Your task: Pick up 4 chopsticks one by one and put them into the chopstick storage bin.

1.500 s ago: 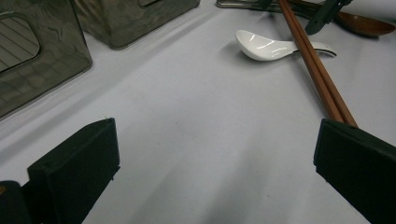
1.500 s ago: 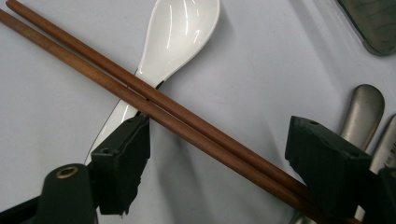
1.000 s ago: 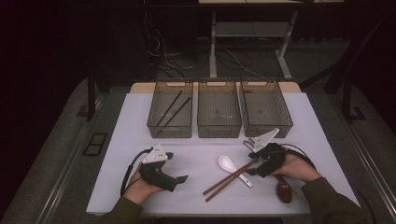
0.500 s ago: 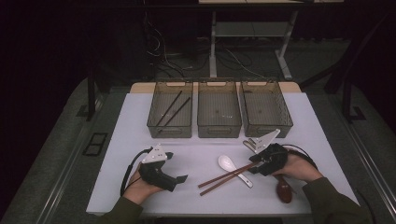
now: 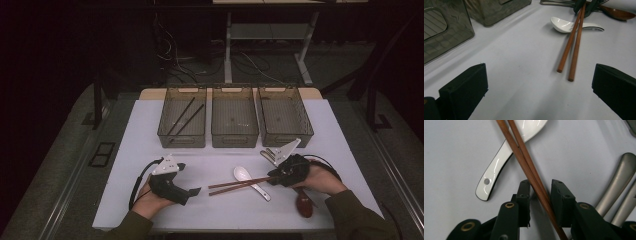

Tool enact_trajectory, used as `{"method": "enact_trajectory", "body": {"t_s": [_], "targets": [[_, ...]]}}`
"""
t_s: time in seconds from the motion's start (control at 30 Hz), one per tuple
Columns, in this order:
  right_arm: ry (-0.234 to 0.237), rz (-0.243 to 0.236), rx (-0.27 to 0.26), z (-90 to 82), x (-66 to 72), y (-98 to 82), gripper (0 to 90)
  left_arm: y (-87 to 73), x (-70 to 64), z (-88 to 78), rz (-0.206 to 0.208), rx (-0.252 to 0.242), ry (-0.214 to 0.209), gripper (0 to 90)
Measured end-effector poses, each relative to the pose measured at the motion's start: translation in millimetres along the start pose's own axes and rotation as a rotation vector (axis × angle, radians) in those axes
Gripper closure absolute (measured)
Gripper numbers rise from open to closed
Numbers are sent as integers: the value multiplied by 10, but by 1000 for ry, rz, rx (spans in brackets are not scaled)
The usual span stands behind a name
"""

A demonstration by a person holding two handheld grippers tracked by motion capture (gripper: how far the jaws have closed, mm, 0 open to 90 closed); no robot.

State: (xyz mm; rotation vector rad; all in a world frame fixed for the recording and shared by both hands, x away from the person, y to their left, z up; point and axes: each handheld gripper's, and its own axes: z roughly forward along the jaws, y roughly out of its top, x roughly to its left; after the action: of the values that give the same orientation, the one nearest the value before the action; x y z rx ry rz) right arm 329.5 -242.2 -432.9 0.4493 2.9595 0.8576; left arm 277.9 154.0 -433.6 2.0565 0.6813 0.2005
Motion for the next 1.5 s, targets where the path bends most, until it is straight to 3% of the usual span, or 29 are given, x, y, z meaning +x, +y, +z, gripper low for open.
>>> {"method": "enact_trajectory", "body": {"t_s": [0.3,0.63,1.5], "targets": [[24,-18,13,-2,23,1,754,0,1,0,-1,0,0,0],[15,-28,18,-47,80,0,828,1,-2,-3,0,0,2,0],[-56,46,-19,-215,-20,-116,847,-3,-1,9,-1,3,-3,0]]}}
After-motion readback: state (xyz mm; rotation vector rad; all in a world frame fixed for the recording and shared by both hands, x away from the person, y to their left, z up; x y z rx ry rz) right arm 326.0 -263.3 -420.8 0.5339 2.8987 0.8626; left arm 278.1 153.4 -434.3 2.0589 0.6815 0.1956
